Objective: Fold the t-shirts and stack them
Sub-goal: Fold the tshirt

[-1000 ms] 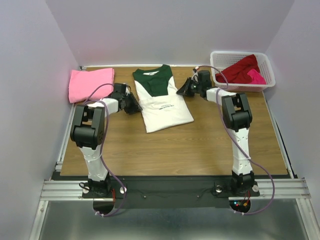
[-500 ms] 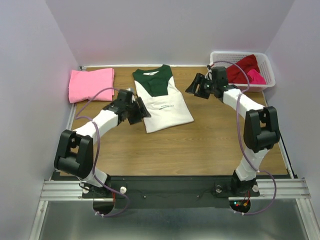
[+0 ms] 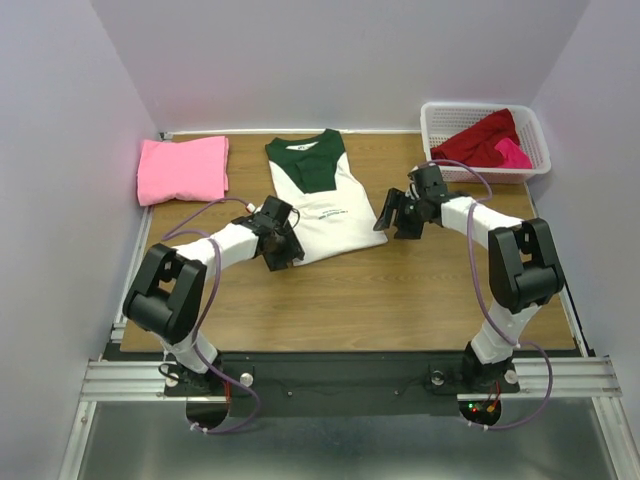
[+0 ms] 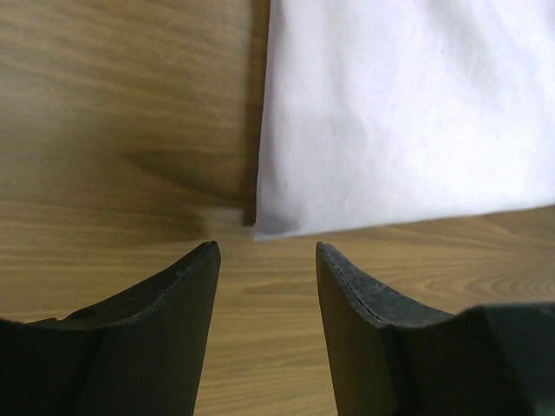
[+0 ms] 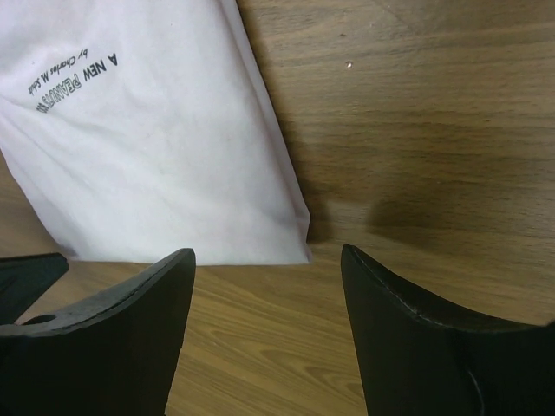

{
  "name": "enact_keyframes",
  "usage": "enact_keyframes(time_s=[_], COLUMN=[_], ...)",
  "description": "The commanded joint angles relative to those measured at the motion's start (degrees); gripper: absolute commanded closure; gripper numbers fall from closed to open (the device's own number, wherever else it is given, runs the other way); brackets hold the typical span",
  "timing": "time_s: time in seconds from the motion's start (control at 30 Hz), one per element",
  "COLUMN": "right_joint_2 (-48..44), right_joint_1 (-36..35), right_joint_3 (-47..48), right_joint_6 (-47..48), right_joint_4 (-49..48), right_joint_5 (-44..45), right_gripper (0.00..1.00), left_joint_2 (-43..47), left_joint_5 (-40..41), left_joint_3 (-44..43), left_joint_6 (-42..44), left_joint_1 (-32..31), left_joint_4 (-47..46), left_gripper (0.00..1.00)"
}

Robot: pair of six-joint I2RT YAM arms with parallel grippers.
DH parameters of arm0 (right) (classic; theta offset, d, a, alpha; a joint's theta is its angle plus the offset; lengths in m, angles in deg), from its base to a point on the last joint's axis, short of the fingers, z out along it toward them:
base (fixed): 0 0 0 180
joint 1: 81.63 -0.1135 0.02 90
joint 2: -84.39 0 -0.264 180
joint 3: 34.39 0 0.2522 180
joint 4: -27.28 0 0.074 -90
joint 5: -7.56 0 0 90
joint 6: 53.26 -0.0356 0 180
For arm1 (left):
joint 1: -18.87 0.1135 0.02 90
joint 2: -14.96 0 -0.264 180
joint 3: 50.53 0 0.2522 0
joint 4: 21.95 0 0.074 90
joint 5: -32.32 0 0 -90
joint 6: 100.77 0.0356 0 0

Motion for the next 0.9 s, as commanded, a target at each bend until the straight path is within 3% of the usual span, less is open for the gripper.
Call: enact_keyframes(time_s=[0.0, 0.2, 0.47, 0.7, 0.87], right_joint_2=[-2.2, -2.0, -0.4, 1.3, 2.7], right_joint_1=[-0.8, -1.3, -2.9, -4.7, -6.3], right_joint_3=[0.2, 0.2, 0.6, 2.0, 2.8], right_joint_6=[0.2, -0.3, -2.5, -3.8, -4.8], right_joint_4=[0.0, 0.0, 0.3, 0.7, 1.4], right_joint_5=[0.8, 2.0, 6.5, 13.0, 14.3], right_gripper=[0.25, 0.14, 0.13, 0.21, 0.36], left_joint_2=[-2.6, -4.9, -9.1, -10.7, -10.8], left_joint_5=[3.8, 4.0, 4.7, 4.8, 4.7], left_joint_3=[-3.7, -4.0, -5.8, -5.5, -5.0], left_joint_6=[-1.2, -1.1, -0.1, 0.6, 0.7], left_joint_1=[-0.6, -0.7, -2.2, -2.5, -2.5], left_joint_4=[0.6, 1.4, 3.9, 4.9, 5.0], left_gripper=[0.43, 0.49, 0.58, 0.72, 0.86])
